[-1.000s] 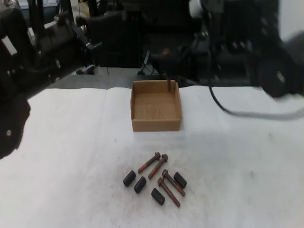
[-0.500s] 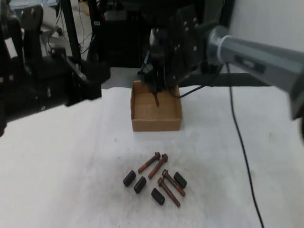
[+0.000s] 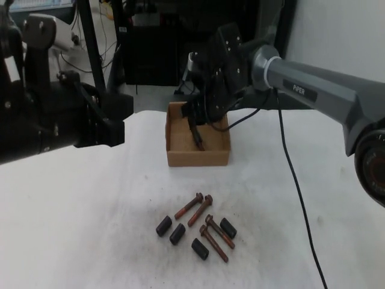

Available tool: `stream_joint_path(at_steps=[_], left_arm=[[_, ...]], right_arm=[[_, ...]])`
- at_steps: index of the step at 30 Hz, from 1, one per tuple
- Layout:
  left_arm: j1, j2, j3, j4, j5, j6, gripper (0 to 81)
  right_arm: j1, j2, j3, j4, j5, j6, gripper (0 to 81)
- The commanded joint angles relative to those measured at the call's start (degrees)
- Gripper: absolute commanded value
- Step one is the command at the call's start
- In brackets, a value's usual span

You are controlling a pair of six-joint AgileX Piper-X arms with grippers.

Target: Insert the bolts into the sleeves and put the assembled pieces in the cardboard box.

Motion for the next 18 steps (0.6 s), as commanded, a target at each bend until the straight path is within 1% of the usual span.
stream_joint_path(at_steps=[1, 2, 3, 5, 7, 11, 14, 18], left_arm=[[0.1, -0.8, -0.1, 0.0, 0.5, 0.2, 0.3], [0.0, -0.8, -0.1, 0.0, 0.7, 0.2, 0.3], [0.0, -0.8, -0.1, 0.0, 1.4, 0.2, 0.3], [0.0, -0.8, -0.1, 0.0, 1.7, 0.2, 0.3], [-0.9, -0.8, -0.1, 0.0, 1.7, 0.2, 0.3], [-5.9, 1.3, -0.1, 0.0, 4.5, 1.4, 0.3], [-10.0, 5.0, -0.1, 0.0, 4.8, 1.4, 0.3], [-12.7, 13.1, -1.6, 0.4, 3.9, 1.4, 0.3]], right_arm=[[-0.5, -3.2, -0.7, 2.1, 0.3, -0.4, 13.1], [-0.7, -4.1, -0.7, 3.2, 0.3, -0.4, 4.5], [-0.9, -5.2, -0.7, 4.8, 0.0, -0.4, 0.5], [-1.2, -7.6, -0.7, 8.5, -0.5, -0.4, 0.3], [-1.4, -10.6, -0.7, 13.9, -0.4, -0.4, 0.3], [-1.6, -16.5, 1.7, 24.4, 0.1, -0.4, 0.3], [-1.9, -21.2, 7.0, 26.4, 0.1, -0.4, 0.3], [-2.5, -29.8, 17.9, 24.9, 0.1, -0.4, 0.3]])
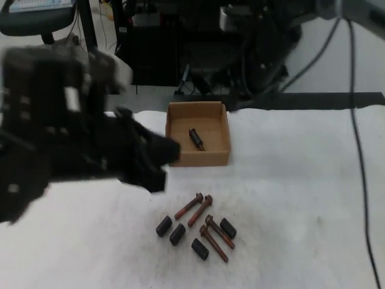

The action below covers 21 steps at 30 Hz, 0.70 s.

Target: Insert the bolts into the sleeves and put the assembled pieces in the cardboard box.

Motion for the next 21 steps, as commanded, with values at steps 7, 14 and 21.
stream_joint_path(at_steps=[7, 14, 21], left_arm=[[-2.6, 21.6, -14.0, 7.6, -5.2, 3.8, 0.3], [-3.5, 36.3, -33.8, 26.1, -8.8, 10.7, 0.3], [-5.5, 46.1, -46.7, 45.6, -11.7, 15.8, 4.9]], right_arm=[[-0.5, -23.4, 24.0, -5.3, 0.0, 0.1, 0.3], [-0.5, -40.8, 36.2, -5.5, 0.0, 1.7, 0.3], [-0.5, -47.3, 40.8, -5.3, 0.0, 1.7, 0.3]])
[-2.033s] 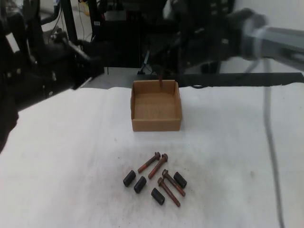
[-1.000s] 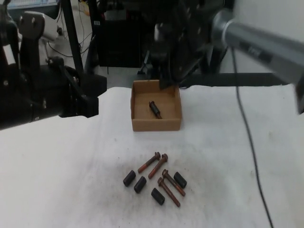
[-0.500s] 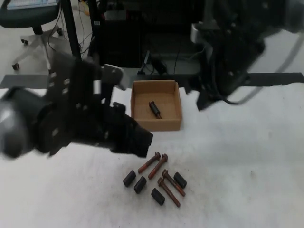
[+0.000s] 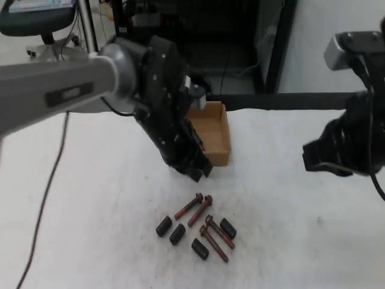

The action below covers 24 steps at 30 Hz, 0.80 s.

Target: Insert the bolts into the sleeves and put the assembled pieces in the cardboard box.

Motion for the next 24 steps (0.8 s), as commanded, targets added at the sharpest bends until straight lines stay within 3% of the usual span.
stream_joint_path(at_steps=[1, 4, 7, 10, 16, 24], left_arm=[[-1.6, 2.7, -4.4, 8.0, -0.7, 1.4, 9.2], [-3.0, 3.2, -4.5, 8.5, -2.4, 1.4, 24.8], [-4.6, 3.2, -4.5, 7.0, -10.9, 1.4, 36.3], [-5.5, 3.2, -4.5, 6.2, -16.8, 1.4, 37.4], [-5.7, 3.2, -4.5, 6.2, -21.2, -0.2, 37.4], [-6.2, 5.5, -4.5, 5.6, -21.3, -0.2, 37.4]], right_arm=[[-0.2, -2.7, 2.0, 0.1, -0.3, 0.3, 0.3], [-0.2, -2.8, 2.0, 0.3, -0.6, 0.3, 0.3], [-0.2, -2.8, 2.0, 0.3, -0.6, 0.3, 0.3], [-0.2, -2.8, 2.0, 0.2, -2.1, 0.3, 0.3], [-0.2, -2.8, 2.0, 0.2, -5.2, 1.5, 0.3], [-0.2, -2.8, 2.0, 0.2, -5.2, 2.8, 0.3]])
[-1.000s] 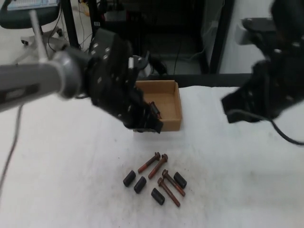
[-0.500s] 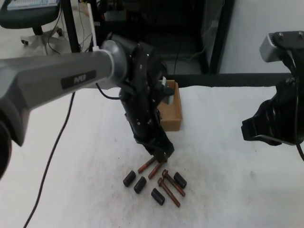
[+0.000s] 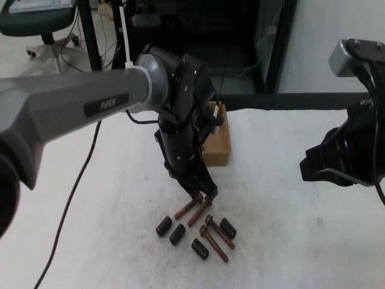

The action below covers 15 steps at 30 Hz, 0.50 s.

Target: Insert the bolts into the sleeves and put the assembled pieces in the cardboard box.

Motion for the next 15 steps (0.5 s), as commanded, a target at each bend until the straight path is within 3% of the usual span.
stream_joint_path(at_steps=[1, 15], left_arm=[[-0.5, 0.8, -0.3, 0.2, -0.3, -0.3, 37.4], [-0.9, 3.3, -0.3, -0.5, 1.1, 1.3, 37.4]], right_arm=[[-0.2, -0.6, 0.1, 0.2, -0.8, 0.2, 0.3], [-0.2, -0.6, 0.1, 0.2, -0.8, 0.2, 0.3]])
